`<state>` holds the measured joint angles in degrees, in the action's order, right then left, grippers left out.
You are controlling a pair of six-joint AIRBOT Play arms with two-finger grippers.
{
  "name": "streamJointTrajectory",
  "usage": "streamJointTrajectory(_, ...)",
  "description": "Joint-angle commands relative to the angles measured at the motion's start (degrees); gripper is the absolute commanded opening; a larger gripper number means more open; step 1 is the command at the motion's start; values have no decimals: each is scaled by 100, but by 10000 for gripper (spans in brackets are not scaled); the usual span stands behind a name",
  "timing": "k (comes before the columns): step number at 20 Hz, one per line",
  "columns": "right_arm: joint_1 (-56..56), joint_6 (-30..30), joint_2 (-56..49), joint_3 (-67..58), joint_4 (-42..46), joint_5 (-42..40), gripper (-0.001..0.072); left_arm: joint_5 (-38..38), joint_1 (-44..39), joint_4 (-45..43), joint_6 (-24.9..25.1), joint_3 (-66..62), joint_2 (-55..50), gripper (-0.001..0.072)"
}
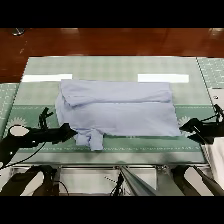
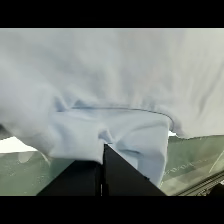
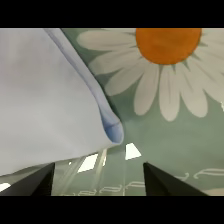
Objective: Fold the shirts.
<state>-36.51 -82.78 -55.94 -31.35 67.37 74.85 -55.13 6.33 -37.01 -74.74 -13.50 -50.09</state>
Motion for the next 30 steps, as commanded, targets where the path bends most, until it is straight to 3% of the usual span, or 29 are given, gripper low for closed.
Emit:
streamJointTrajectory(1, 66, -26, -382, 81, -61, -284, 628, -96, -17, 44, 57, -61, 7, 21)
streamJointTrajectory(5, 68, 400, -1036, -133, -1154, -601, 628, -52, -17, 42, 61, -61, 4, 22)
streamJointTrajectory(12, 385, 748, -1567, -133, -1558, -741, 627, -35, -17, 44, 59, -61, 4, 22)
streamJointTrajectory(13, 570, 793, -1567, -146, -1561, -800, 584, -42, -17, 48, 59, -61, 4, 22)
streamJointTrajectory(14, 743, 857, -1567, -210, -1491, -772, 366, -79, -15, 48, 59, -76, 4, 22)
streamJointTrajectory(15, 848, 992, -1567, -323, -1399, -654, 84, -149, 24, 0, 63, -162, 4, 22)
streamJointTrajectory(16, 887, 1108, -1567, -496, -1314, -452, 25, -273, 133, -85, 68, -313, 4, 22)
streamJointTrajectory(19, 870, 1075, -1567, -1233, -844, 61, 25, -898, 881, -243, 382, -1121, 4, 22)
streamJointTrajectory(22, 942, 938, -1567, -1930, -942, 61, 25, -973, 1340, -245, 358, -1906, -127, 20)
streamJointTrajectory(27, 1565, 758, -1945, -2656, -1353, -750, 25, -424, 656, -195, 116, -3303, -1873, 20)
streamJointTrajectory(30, 1784, 520, -2658, -3364, -1434, -946, 25, -813, 374, -199, -195, -4699, -3309, 20)
